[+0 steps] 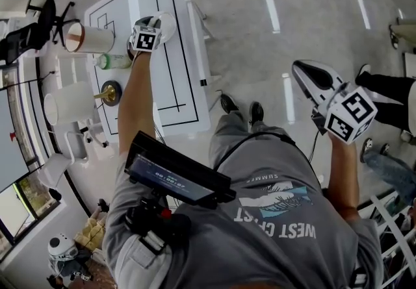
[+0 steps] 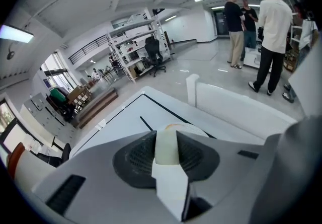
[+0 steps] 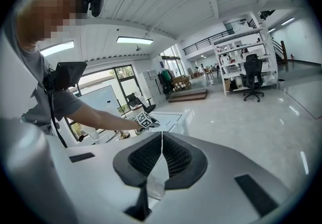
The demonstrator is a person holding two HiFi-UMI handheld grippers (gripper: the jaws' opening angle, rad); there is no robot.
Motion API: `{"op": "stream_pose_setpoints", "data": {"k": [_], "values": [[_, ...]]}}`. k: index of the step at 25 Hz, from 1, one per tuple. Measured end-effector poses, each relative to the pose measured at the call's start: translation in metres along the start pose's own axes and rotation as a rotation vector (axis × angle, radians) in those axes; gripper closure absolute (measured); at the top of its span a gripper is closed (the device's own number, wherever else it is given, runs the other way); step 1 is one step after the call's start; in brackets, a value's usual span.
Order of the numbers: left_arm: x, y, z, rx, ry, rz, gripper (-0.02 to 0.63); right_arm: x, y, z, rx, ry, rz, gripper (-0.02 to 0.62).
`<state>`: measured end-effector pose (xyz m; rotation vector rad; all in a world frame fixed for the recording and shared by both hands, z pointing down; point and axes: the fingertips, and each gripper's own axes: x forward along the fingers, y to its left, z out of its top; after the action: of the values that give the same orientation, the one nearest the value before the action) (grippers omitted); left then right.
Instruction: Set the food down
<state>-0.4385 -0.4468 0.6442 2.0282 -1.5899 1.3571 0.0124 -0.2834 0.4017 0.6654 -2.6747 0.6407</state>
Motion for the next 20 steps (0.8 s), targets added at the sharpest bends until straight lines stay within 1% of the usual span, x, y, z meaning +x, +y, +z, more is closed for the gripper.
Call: {"op": "stream_pose_setpoints", "data": {"k": [4,9,16,20], "values": [[0.010,-0.003,0.005,0.084,-0.010,-0.007,0.502,-0.003,-0.001,-0.003,0.009,0.004,-0.018,0.587],[0.016,-0.004,-0.006,0.186,0.070,0.018,0.502,-0.004,-0.001,-0.010,0.022,0.010,-0.035,0.588],[0.024,-0.008,-0.010,0.338,0.127,0.051,0.502,-0.008,-0.002,-0.018,0.038,0.016,-0.050,0.587],[0.028,-0.010,-0.011,0.401,0.146,0.067,0.502,-0.010,-0.003,-0.023,0.044,0.024,-0.055,0.588]]}}
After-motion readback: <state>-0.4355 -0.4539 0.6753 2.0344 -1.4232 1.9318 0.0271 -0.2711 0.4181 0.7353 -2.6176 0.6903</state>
